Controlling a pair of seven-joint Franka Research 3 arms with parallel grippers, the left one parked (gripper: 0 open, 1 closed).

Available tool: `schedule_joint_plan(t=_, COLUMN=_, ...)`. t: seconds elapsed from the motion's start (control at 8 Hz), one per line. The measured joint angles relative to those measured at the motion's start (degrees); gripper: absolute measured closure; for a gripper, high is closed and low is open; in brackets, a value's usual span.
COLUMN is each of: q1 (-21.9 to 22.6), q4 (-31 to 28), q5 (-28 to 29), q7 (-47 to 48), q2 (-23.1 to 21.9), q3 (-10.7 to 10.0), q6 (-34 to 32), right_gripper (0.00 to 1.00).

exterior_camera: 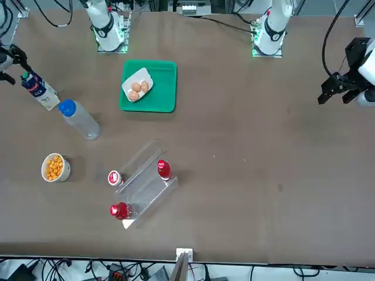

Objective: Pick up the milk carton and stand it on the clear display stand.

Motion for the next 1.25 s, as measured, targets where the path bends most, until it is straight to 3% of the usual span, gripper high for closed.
schedule_joint_plan(t=0.75, q1=-3.1, q4=-4.5, q5=0.0, q7=-2.0, q2=2.8, q3=0.1, q6=8.7, right_gripper=0.00)
schedule_joint_plan(t=1.25, q1=-3.8, q4=-4.6, q5=0.0, q7=-2.3, q2=5.2, q3=0.1, q6=10.4, right_gripper=0.00)
